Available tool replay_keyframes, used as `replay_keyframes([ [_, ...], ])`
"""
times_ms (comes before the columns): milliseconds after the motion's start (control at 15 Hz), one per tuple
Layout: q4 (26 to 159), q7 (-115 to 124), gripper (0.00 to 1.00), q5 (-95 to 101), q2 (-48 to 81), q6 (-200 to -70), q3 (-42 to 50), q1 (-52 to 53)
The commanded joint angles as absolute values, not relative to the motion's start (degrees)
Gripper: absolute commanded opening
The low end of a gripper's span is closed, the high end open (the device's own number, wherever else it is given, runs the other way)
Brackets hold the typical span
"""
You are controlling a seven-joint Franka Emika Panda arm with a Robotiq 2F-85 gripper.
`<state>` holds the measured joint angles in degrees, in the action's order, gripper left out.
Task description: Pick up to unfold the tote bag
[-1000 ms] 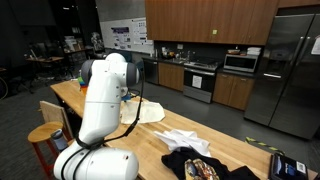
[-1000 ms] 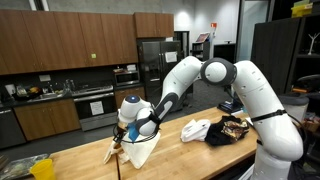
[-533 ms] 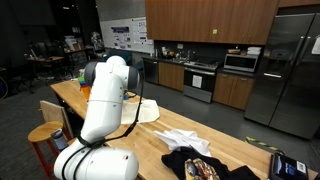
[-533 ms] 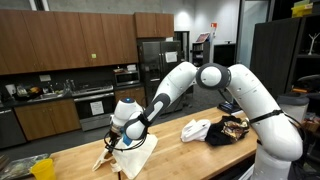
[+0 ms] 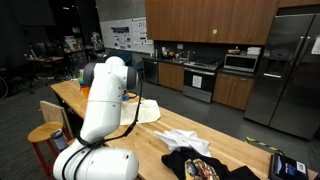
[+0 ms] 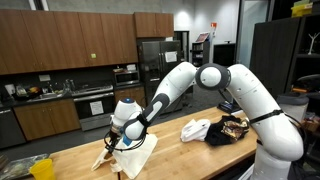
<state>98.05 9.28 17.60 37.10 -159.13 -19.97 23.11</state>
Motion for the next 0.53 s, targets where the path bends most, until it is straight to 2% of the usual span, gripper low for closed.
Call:
replay_keyframes([
  [0,99.84,7.72,0.4,13.83,35.81,-160.14,-16.47,25.98],
  [67,98.26,6.59,0.21,13.14,36.82,-159.48,-16.5,26.26],
  [267,98.41,6.83,0.39,12.77,36.9,-159.55,-15.59,27.18],
  [467,98.41,6.86,0.4,12.8,36.9,-159.6,-15.4,27.17],
])
